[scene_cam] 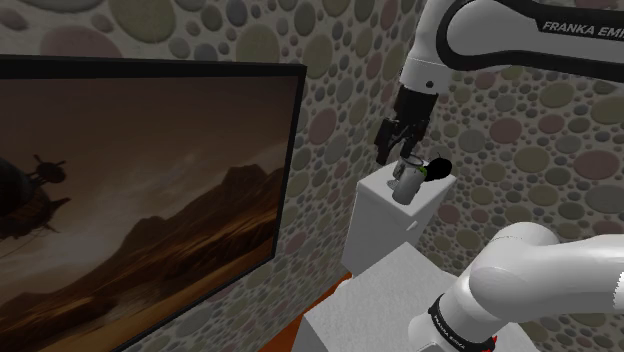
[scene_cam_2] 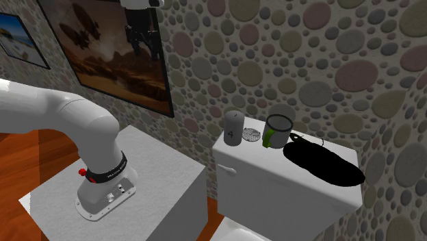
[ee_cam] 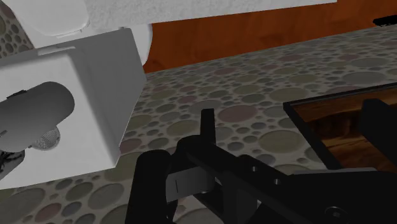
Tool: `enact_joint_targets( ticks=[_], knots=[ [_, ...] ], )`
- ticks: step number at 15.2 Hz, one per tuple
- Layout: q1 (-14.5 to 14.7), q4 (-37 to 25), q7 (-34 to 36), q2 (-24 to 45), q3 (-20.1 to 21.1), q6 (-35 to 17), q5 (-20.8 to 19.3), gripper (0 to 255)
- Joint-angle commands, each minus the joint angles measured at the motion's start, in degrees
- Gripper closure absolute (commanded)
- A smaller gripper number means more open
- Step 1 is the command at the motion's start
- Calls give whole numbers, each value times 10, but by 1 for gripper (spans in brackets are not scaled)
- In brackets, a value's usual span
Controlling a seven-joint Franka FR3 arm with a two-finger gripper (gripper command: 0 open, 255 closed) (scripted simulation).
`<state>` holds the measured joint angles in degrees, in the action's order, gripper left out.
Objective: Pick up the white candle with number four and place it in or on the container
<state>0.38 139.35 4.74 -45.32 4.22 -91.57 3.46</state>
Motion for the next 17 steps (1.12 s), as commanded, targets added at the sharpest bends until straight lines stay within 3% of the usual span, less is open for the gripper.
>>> enact_joint_targets(
  ticks=[1,9,17],
  knots=[
    [0,0,0,0,0,0,0,0],
    [-43,91,-105,-29,-88,-99,-83,0],
    [-91,133,-209,6,-190,-223,-164,0]
  ],
)
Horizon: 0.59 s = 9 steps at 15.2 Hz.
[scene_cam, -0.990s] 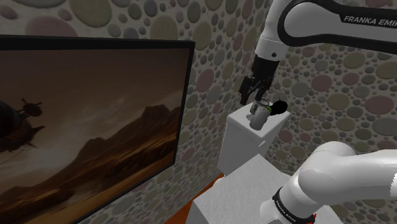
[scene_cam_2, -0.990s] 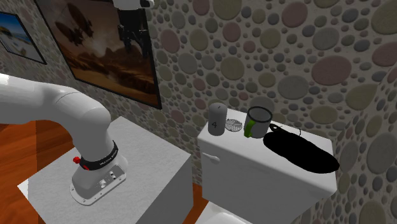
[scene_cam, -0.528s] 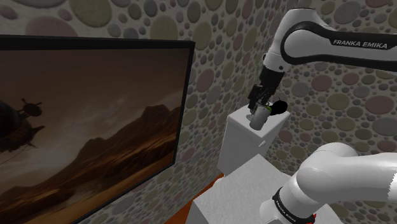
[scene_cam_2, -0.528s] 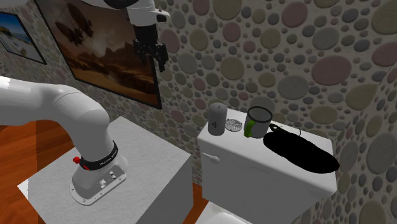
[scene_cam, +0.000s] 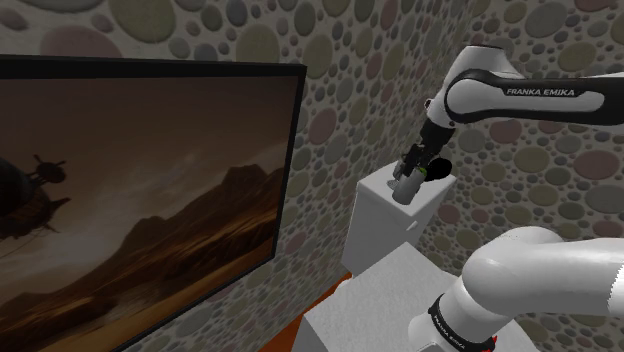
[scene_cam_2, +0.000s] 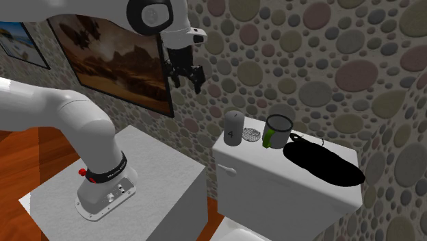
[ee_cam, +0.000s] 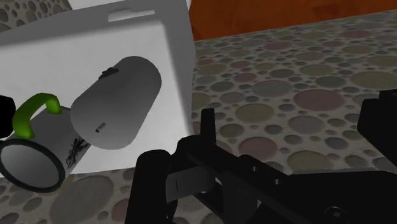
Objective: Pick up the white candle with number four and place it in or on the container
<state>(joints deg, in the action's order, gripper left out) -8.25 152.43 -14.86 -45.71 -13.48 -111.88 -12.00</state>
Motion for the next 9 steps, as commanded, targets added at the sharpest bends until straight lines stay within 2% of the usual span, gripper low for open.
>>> enact_joint_targets(
  ticks=[1,5,9],
  knots=[
    [-10,4,-26,20,-27,-37,-18,0],
    [-25,1,-78,67,-84,-108,-47,0],
    [-28,-17,-135,129,-145,-180,-60,0]
  ],
)
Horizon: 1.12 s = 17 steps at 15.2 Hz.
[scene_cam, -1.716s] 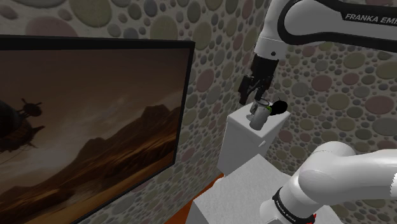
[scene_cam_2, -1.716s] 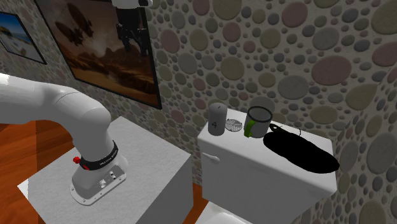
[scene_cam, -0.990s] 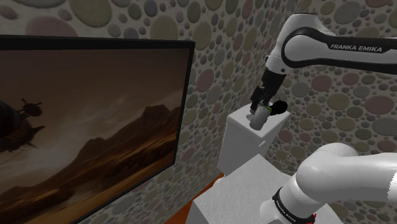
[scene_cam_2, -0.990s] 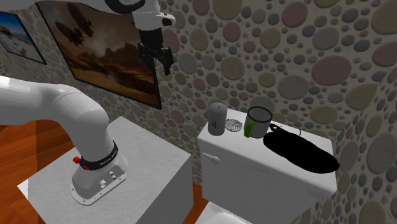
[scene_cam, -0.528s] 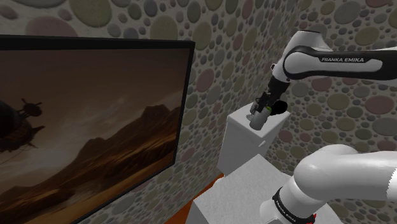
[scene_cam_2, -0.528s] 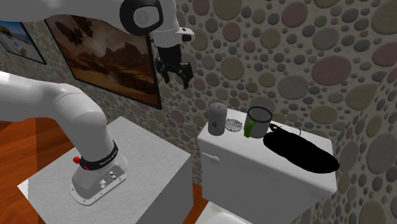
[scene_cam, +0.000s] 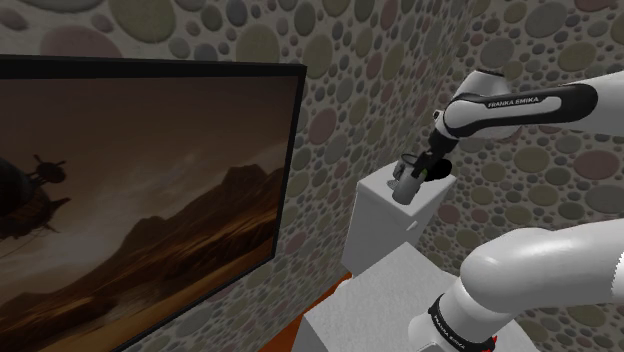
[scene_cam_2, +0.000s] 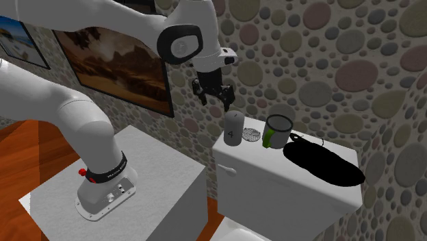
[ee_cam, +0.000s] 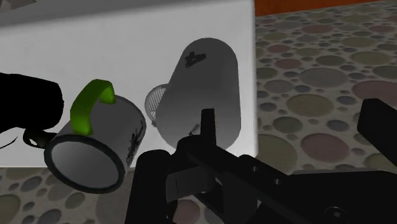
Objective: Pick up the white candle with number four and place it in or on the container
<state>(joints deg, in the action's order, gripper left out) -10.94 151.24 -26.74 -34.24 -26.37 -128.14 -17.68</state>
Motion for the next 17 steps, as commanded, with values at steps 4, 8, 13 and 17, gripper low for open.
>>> enact_joint_targets(
  ticks=[4,8,13,17],
  knots=[
    [11,-32,-75,79,-76,-81,6,0],
    [19,-22,-81,108,-90,-120,13,0],
    [29,-15,-89,137,-103,-154,22,0],
    [29,-15,-89,137,-103,-155,22,0]
  ],
)
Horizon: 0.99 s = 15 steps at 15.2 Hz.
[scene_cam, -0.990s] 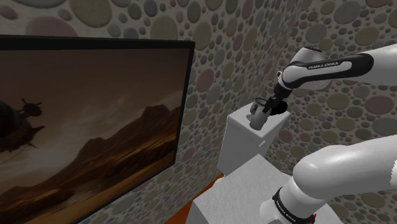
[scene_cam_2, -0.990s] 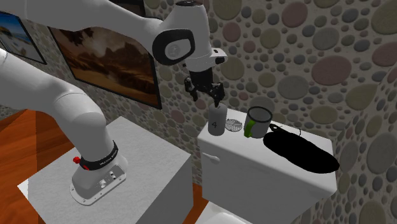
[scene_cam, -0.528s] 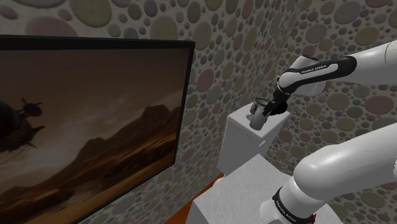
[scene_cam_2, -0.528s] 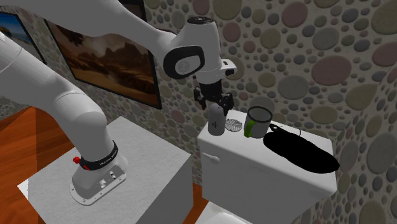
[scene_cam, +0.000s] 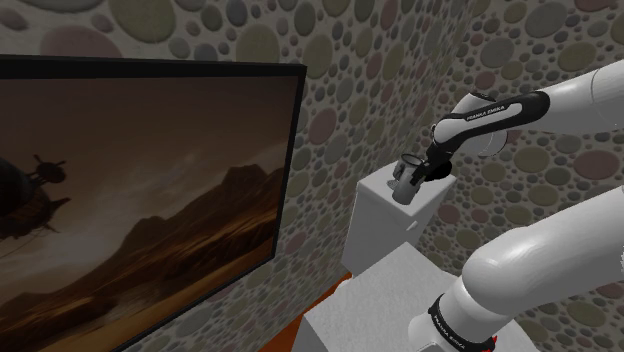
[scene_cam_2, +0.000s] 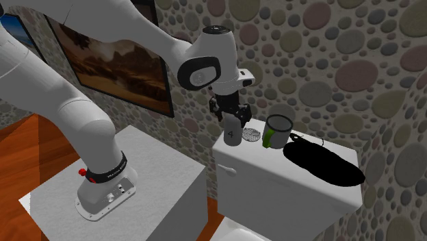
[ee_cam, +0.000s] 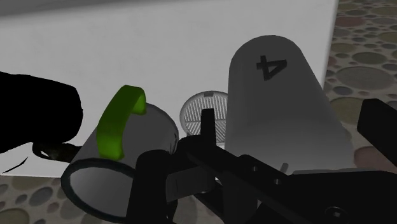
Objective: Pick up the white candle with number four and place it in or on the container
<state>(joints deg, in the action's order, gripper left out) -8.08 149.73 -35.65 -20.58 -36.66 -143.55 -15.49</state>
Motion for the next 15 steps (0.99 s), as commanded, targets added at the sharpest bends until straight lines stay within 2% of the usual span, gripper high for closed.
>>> enact_joint_targets(
  ticks=[1,2,3,12,15],
  knots=[
    [0,0,0,0,0,0,0,0],
    [0,0,0,0,0,0,0,0],
    [0,0,0,0,0,0,0,255],
    [0,0,0,0,0,0,0,255],
    [-4,-11,5,-18,9,28,-4,255]
  ],
)
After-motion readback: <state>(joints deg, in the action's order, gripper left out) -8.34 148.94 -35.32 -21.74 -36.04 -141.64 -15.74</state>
